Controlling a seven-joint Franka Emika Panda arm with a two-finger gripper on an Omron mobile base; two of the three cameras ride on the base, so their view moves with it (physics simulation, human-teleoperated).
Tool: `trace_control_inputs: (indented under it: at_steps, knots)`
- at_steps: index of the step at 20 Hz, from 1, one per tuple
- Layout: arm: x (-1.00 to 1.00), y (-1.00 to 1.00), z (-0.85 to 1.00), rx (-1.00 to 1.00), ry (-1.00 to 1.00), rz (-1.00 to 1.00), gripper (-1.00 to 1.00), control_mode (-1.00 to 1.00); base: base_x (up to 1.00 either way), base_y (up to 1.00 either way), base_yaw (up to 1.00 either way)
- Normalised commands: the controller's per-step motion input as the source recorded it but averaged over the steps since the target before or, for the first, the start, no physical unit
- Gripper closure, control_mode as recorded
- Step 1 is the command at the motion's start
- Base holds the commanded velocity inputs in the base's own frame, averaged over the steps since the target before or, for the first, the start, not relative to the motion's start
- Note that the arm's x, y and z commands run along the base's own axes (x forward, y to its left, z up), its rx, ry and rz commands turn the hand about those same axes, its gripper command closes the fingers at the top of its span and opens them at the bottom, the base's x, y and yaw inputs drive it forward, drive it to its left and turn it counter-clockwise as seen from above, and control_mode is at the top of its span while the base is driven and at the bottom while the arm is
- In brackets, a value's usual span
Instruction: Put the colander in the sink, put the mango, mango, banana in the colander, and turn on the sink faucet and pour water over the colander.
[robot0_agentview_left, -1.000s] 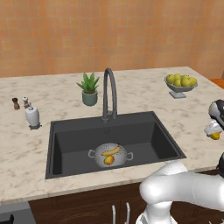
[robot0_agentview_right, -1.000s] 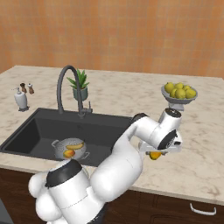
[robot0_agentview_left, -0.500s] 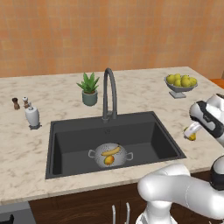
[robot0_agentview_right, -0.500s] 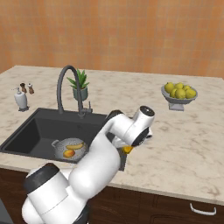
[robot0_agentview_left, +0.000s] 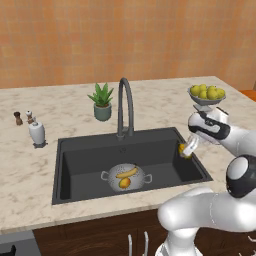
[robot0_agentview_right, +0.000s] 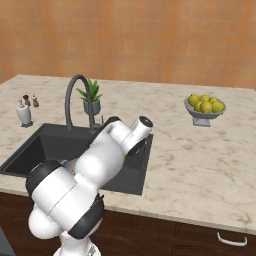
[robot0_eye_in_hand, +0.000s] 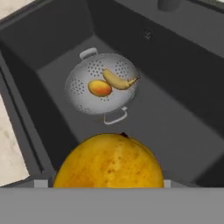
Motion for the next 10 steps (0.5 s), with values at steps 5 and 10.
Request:
trace_control_inputs:
  at_steps: [5,10]
  knots:
    - [0.38,1.0,-0.15,0.01,-0.07,0.28,1.0,-1.0,0.0,0.0,0.0]
    - [0.07,0.77,-0.42,0.0,-0.11,0.17,1.0,-1.0,0.0,0.0,0.0]
